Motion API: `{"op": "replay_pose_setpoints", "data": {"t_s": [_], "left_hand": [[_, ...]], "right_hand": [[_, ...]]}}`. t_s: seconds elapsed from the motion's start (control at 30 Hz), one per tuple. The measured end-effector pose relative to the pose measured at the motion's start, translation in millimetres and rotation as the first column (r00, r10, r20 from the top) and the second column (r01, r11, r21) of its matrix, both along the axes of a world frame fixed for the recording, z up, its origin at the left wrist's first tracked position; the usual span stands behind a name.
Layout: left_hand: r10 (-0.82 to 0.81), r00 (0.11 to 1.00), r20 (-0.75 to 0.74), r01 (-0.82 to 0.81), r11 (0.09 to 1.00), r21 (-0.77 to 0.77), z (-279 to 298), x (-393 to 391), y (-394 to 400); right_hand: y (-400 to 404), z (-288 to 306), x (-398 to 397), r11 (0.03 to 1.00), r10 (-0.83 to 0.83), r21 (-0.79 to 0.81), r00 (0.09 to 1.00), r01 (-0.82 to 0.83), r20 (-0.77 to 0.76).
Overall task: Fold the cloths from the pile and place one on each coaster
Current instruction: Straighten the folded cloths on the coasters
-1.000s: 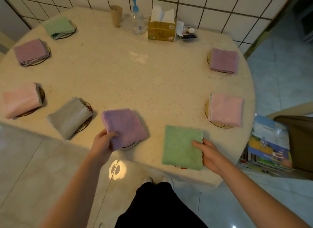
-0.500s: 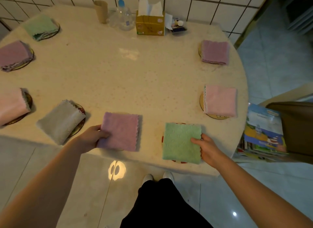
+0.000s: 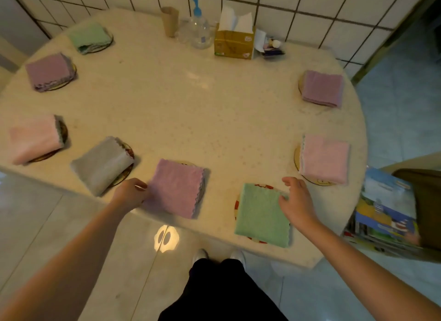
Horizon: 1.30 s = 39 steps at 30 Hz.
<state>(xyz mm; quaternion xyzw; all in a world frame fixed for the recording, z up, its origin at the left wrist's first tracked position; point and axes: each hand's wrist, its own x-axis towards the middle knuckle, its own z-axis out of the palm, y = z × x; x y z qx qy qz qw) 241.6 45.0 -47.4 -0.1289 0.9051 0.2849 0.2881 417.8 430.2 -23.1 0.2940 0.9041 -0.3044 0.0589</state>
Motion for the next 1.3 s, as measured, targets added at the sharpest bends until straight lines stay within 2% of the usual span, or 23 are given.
{"op": "replay_pose_setpoints", "data": {"t_s": [0.1,0.2,0.3,0.43,0.57,0.77,0.83,1.03,1.13,1.3], "left_hand": [[-0.031,0.995,-0.097,0.025,0.998,-0.057,11.0,-3.5,-10.3],[0.002,0.981,-0.196,-0.003,1.0,-0.007,18.3,-14.6,-30.4],[0.031,0.949,-0.313,-0.039,0.999,-0.019,31.5,-28.9,-62.6],[0.158,0.93,-0.332,-0.136,0.987,0.09,38.2,-63.8,-135.2],[0.31,0.896,-0.319,-0.269,0.948,0.168,27.1,-104.7,-230.2],[0.446,0.858,-0.255,-0.416,0.894,0.165,20.0,-150.8,-303.6],[0.496,0.848,-0.189,-0.465,0.866,0.183,16.2,-166.0,-314.1],[0.547,0.836,0.036,-0.536,0.801,0.268,3.0,-193.1,-327.3],[0.61,0.788,0.08,-0.601,0.736,0.311,-5.6,-203.5,-330.5],[0.703,0.704,0.1,-0.692,0.647,0.32,-0.6,-220.4,-322.1]], "right_hand": [[-26.4,13.0,-38.9,0.994,0.086,-0.062,0.995,-0.089,-0.058],[-67.2,19.7,-78.4,0.974,0.178,-0.123,0.98,-0.188,-0.09],[-121.2,24.8,-115.9,0.948,0.233,-0.191,0.964,-0.254,-0.125],[-208.0,26.0,-165.2,0.917,0.241,-0.286,0.957,-0.278,-0.159],[-295.1,16.8,-213.3,0.921,0.219,-0.314,0.973,-0.229,-0.067],[-367.0,6.0,-267.7,0.976,0.145,-0.168,0.989,-0.14,0.014],[-375.3,2.6,-281.4,0.983,0.137,-0.129,0.989,-0.129,0.062],[-375.0,0.5,-296.5,0.975,0.198,-0.153,0.942,-0.161,0.272],[-373.2,-0.7,-311.4,0.958,0.228,-0.251,0.893,-0.135,0.388],[-371.5,8.3,-333.3,0.853,0.267,-0.521,0.857,0.002,0.441]]}}
